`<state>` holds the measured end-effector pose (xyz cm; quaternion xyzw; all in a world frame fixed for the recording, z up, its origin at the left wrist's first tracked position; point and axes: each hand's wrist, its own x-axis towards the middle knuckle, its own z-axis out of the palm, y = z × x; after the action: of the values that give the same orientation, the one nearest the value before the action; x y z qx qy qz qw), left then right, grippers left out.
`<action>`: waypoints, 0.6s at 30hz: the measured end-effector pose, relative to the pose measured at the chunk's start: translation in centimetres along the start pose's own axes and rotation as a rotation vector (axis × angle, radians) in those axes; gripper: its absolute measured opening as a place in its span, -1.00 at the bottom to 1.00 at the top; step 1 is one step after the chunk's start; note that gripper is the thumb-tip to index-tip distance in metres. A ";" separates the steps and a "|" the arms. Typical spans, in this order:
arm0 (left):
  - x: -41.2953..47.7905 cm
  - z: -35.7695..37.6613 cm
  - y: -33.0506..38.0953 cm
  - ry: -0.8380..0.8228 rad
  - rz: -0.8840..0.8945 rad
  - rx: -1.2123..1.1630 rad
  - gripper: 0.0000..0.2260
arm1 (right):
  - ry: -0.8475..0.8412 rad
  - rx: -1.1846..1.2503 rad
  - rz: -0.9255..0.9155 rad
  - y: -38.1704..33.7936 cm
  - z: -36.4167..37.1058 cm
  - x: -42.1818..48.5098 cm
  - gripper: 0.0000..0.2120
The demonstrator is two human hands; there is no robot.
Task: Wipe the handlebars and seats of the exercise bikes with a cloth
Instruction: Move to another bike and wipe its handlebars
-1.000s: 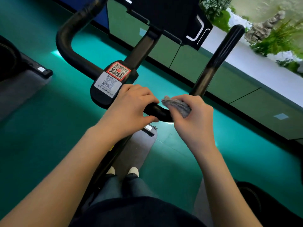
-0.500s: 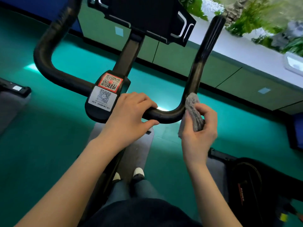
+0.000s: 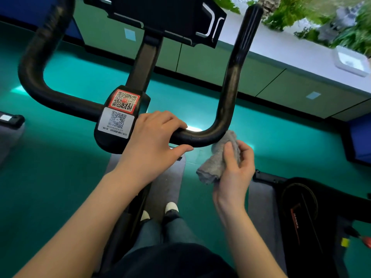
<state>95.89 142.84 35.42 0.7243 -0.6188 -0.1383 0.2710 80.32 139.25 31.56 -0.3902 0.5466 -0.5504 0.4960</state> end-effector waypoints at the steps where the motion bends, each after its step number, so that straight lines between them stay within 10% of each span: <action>1: 0.0 0.0 0.0 -0.004 -0.001 -0.004 -0.64 | 0.043 0.071 0.029 -0.3 0.0 0.9 -0.90; 18: -0.1 -0.4 -0.1 -0.035 0.033 0.013 -0.64 | 0.070 0.421 0.384 0.1 2.6 0.1 -0.78</action>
<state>96.18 143.05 35.64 0.7132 -0.6361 -0.1424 0.2578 82.85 138.56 31.70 -0.1486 0.5009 -0.5608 0.6423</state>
